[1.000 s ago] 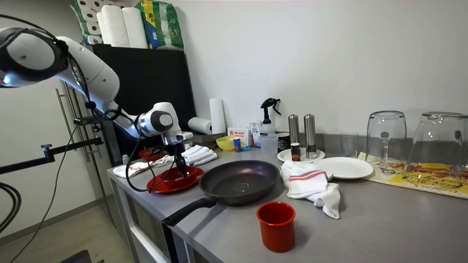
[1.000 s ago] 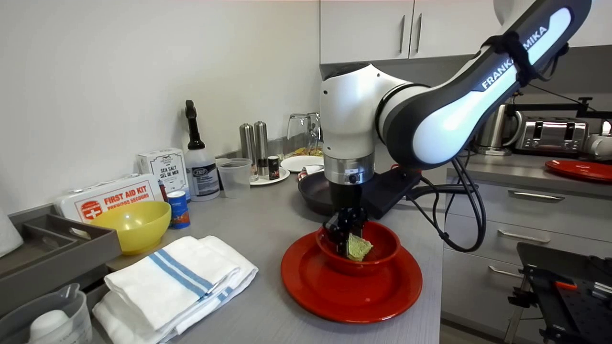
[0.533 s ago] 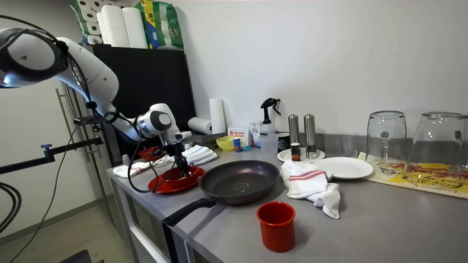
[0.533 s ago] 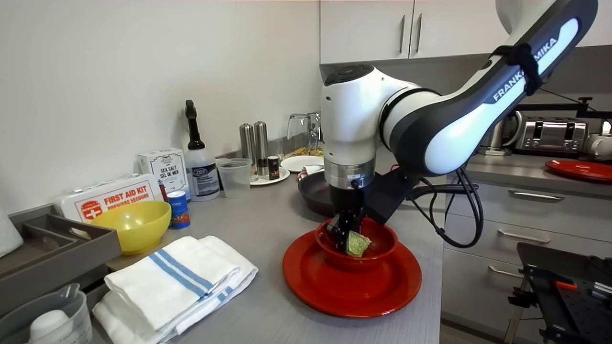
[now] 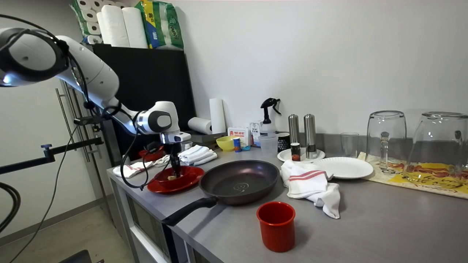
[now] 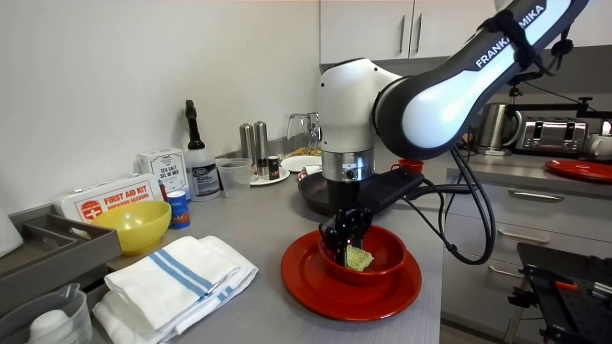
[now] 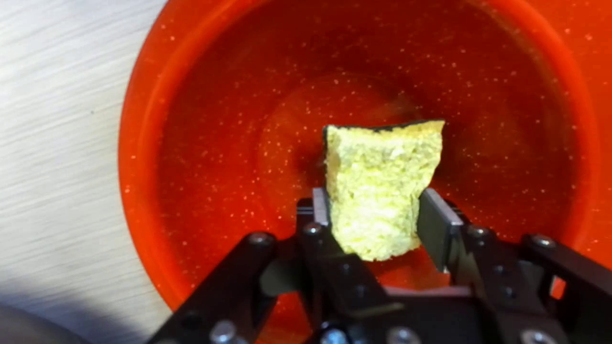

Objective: Use the sponge to wipe the red bowl

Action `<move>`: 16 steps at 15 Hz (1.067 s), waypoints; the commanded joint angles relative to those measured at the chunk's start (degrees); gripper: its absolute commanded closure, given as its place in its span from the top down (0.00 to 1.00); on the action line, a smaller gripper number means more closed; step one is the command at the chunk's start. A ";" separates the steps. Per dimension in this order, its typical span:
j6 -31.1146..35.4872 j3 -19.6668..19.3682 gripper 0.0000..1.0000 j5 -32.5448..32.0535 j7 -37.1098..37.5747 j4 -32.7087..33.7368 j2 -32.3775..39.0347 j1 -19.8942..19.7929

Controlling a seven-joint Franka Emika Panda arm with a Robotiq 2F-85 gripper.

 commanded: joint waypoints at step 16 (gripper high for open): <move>-1.75 0.20 0.23 13.64 -0.54 1.41 0.10 -1.15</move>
